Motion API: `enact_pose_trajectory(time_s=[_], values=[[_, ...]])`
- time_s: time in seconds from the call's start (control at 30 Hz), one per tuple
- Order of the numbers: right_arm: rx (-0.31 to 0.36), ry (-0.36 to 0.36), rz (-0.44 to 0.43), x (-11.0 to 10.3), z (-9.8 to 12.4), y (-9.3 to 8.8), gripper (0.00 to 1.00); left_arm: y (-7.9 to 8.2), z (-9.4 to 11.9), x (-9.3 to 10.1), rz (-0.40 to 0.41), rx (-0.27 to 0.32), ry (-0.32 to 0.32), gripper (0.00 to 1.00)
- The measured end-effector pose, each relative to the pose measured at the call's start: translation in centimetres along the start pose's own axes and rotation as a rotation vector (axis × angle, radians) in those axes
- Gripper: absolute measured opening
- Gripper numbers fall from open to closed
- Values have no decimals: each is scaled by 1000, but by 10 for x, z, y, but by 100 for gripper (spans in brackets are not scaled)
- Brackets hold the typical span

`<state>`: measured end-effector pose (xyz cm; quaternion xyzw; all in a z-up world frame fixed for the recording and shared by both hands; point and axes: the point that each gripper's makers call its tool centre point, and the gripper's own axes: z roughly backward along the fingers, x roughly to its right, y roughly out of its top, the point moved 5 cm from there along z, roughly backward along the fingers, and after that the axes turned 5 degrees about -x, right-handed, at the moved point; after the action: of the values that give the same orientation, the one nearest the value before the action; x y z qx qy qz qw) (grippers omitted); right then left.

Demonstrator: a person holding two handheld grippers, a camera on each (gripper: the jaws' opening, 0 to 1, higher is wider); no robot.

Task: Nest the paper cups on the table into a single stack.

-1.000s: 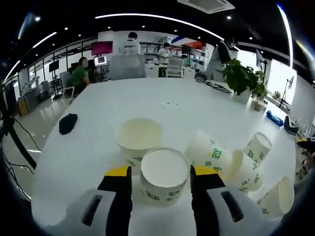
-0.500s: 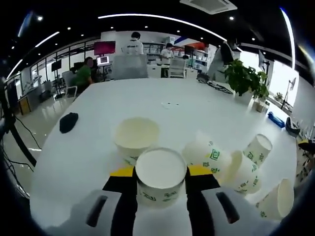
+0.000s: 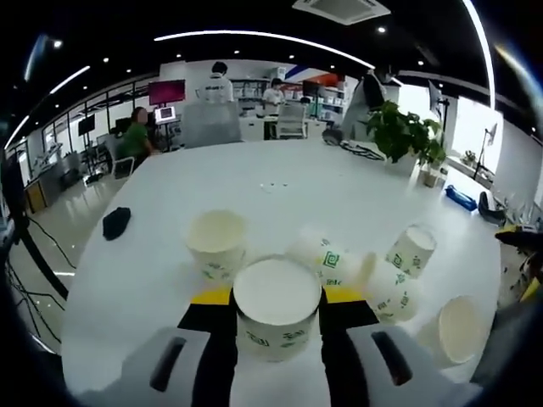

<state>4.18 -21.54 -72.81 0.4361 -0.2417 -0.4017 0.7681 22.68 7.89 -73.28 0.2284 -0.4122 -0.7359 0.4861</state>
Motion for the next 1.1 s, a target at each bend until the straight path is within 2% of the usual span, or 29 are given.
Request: enact_pose_trajectory(time_s=[0.1, 0.3, 0.37, 0.53, 0.63, 0.8, 1.1], values=[[7, 3, -5, 0, 1, 1, 88, 4, 7, 3, -6, 9, -6, 36], [16, 22, 2, -3, 1, 4, 88, 18, 32, 25, -26, 27, -33, 36], [7, 65, -7, -9, -1, 4, 89, 25, 46, 34, -32, 40, -52, 36], [6, 106, 7, -16, -1, 8, 89, 39, 64, 46, -37, 68, -92, 36], [30, 135, -20, -22, 0, 18, 88, 47, 76, 59, -55, 78, -132, 36], [52, 174, -26, -36, -3, 31, 84, 53, 95, 87, -104, 93, -187, 36], [88, 243, -20, -56, -3, 46, 78, 49, 113, 118, -143, 88, -308, 36]])
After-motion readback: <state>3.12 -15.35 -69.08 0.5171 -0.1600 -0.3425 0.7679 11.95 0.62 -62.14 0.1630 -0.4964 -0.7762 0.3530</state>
